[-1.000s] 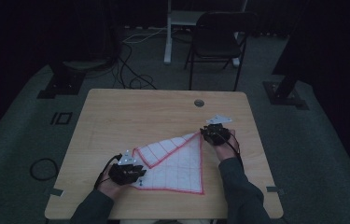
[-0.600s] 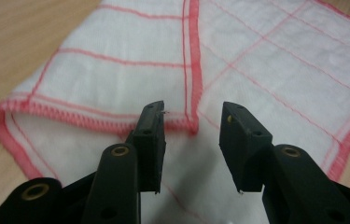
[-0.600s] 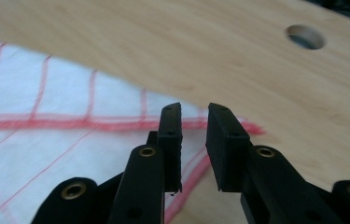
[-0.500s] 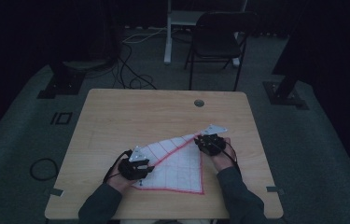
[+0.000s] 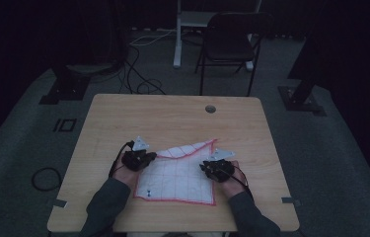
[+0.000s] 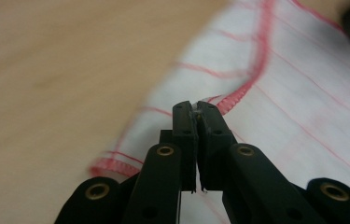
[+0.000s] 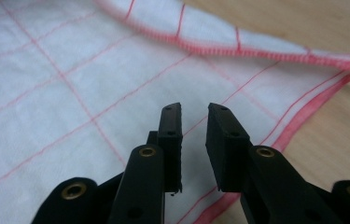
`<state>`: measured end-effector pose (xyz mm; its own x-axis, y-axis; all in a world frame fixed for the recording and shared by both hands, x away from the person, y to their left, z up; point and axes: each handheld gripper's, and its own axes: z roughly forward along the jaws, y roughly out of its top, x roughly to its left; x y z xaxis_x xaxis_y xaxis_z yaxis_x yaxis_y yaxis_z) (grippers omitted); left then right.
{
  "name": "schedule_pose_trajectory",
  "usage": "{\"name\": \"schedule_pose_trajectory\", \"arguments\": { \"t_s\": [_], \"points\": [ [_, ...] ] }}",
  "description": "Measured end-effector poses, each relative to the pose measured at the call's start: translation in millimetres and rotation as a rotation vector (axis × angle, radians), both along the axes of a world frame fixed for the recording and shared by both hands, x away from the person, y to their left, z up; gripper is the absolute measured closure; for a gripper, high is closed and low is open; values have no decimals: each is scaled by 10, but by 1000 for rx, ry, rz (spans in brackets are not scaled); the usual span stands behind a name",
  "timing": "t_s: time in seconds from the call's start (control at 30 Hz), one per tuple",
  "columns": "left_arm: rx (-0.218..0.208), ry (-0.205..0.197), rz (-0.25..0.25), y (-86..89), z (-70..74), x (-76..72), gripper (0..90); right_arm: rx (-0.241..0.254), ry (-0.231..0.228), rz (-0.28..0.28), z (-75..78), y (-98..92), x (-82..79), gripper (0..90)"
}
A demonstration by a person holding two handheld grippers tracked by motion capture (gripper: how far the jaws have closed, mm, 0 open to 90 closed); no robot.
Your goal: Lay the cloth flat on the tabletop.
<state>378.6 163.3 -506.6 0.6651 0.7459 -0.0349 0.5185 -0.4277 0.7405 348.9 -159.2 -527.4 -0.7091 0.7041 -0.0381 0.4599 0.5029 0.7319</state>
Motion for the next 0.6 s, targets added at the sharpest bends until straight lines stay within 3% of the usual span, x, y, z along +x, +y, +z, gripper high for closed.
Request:
{"name": "schedule_pose_trajectory", "arguments": {
  "t_s": [0.03,0.3,0.43,0.6],
  "points": [
    [-15,-3,35,53,28,93,876,-1,5,0,-14,2,-5,762],
    [-54,-1,172,248,82,440,865,-5,19,0,-66,-21,-14,764],
    [-78,-8,230,349,106,493,790,-5,19,0,-64,-29,-20,764],
    [-72,-18,231,433,136,434,767,-4,22,-10,-80,-72,-18,762]
  ]
}}
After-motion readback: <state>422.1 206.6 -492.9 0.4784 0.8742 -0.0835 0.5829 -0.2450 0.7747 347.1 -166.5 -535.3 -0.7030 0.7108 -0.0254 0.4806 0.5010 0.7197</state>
